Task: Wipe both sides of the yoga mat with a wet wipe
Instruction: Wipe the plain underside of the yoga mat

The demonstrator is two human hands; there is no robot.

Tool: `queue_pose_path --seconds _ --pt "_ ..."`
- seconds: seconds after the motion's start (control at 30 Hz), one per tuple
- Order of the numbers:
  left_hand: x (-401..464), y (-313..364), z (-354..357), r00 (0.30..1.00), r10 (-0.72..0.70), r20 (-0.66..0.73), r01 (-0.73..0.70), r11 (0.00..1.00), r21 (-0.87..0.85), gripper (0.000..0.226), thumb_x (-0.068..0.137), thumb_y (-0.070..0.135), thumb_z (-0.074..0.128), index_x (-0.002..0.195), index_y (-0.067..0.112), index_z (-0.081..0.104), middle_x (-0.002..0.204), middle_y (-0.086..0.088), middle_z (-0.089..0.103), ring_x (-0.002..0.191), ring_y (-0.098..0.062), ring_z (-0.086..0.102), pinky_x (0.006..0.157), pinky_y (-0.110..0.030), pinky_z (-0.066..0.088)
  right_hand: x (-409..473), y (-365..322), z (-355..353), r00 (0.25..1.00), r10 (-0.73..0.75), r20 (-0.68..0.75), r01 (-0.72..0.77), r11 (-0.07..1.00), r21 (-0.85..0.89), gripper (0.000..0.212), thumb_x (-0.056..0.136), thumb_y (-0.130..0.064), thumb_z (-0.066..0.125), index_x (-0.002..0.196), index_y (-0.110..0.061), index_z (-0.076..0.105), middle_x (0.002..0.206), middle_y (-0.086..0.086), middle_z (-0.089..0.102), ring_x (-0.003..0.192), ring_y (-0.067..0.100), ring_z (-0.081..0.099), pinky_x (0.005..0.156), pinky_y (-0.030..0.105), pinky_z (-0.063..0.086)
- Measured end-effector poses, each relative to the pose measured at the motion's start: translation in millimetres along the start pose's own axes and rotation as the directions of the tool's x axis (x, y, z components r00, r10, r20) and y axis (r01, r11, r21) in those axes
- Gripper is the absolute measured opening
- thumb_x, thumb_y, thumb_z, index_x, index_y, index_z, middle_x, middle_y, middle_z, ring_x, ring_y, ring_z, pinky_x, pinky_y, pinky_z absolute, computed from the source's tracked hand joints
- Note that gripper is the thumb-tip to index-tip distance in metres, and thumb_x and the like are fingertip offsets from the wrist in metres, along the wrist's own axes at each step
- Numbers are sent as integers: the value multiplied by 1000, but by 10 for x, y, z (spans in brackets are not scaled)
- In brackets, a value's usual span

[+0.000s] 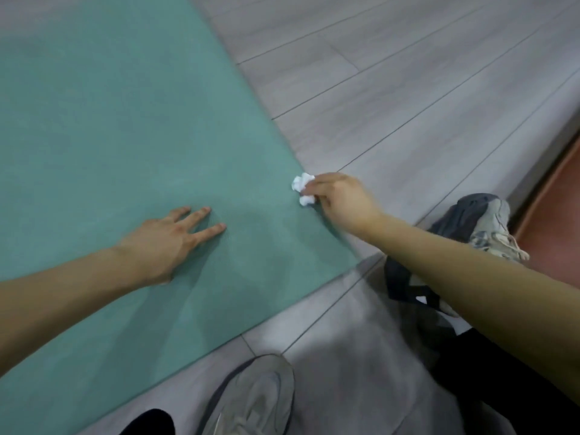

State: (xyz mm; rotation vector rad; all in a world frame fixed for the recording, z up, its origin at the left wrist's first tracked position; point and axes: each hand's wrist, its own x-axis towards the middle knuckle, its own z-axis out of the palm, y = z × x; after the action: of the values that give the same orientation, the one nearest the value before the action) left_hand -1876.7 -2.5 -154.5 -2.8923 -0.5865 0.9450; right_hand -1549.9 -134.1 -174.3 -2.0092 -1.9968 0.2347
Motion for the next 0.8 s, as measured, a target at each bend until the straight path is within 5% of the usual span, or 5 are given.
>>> queue_pose_path --seconds 0.13,0.27,0.37,0.53,0.8 --pt "-89 46 130 999 -23 -33 21 998 -60 106 94 15 58 160 47 -18 174 -1 -11 159 -27 14 107 -40 53 973 44 -5 971 237 33 -236 972 -21 21 94 -10 65 102 -19 82 103 7 72 103 19 66 86 30 50" --pt "-165 57 337 997 -9 -76 2 996 -90 101 90 3 41 162 49 -11 175 0 -6 158 -29 17 108 -40 52 491 25 3 978 208 30 -207 978 -37 22 93 -6 57 91 -13 78 84 12 68 84 33 64 71 37 42" --pt "-140 35 398 994 8 -109 -15 997 -71 101 87 3 41 163 48 -8 175 0 -1 157 -28 21 104 -37 55 -266 12 -13 960 278 0 -278 960 37 25 94 -6 60 100 -17 81 91 10 71 85 33 67 78 39 54" --pt "-93 -1 430 995 15 -100 -23 997 -76 104 86 5 49 163 50 -5 175 1 5 154 -26 26 98 -39 59 -1196 -439 -92 958 285 -42 -280 955 93 25 86 2 69 101 -13 83 104 6 77 97 30 68 86 31 52" --pt "-124 73 390 999 -20 -43 18 999 -48 116 85 11 58 156 51 -24 175 1 -9 158 -28 17 114 -39 47 -193 -328 -16 919 391 -54 -380 913 147 32 95 -7 54 102 -17 83 108 3 79 98 26 71 86 30 50"
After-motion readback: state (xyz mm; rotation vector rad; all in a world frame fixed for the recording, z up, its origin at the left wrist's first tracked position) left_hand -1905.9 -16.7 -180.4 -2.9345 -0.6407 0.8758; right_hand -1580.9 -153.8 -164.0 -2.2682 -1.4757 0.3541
